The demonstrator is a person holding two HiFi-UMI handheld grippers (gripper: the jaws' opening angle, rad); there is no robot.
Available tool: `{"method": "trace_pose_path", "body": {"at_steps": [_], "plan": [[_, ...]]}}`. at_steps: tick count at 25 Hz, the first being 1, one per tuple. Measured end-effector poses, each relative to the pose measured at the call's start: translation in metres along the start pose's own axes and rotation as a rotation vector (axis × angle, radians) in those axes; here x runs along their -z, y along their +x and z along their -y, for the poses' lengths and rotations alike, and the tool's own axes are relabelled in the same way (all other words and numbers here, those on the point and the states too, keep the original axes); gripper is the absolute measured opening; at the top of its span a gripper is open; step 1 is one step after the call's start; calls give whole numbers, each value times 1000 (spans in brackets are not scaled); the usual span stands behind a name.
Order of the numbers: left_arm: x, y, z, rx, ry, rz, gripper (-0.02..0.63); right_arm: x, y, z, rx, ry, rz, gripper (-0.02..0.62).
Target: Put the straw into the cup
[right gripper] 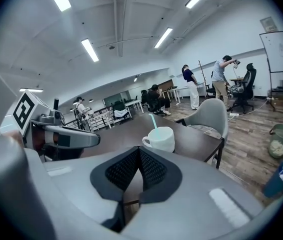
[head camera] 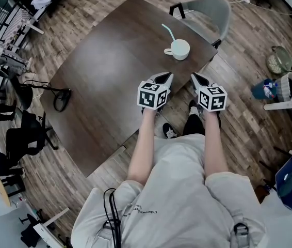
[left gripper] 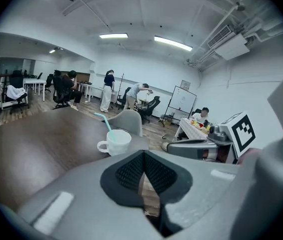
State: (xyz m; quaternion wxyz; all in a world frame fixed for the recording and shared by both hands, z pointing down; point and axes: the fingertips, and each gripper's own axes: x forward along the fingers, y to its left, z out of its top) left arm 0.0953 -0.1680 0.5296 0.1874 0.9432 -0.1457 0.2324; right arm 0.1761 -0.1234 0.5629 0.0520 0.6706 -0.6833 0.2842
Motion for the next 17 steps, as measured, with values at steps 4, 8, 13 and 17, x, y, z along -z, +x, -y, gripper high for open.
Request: {"method": "trace_pose_path", "body": {"at_steps": [4, 8, 13, 17], "plan": [[0, 0, 1, 1, 3, 3, 1, 0, -1, 0, 0, -13, -6, 26], [1, -4, 3, 17, 9, -6, 1, -5, -3, -3, -10, 0, 11, 26], [11, -3, 13, 53, 18, -38, 2, 10, -10, -5, -2, 29, 0, 26], [4, 1, 12, 46, 26, -12, 2, 12, -11, 1, 6, 25, -4, 26]]}}
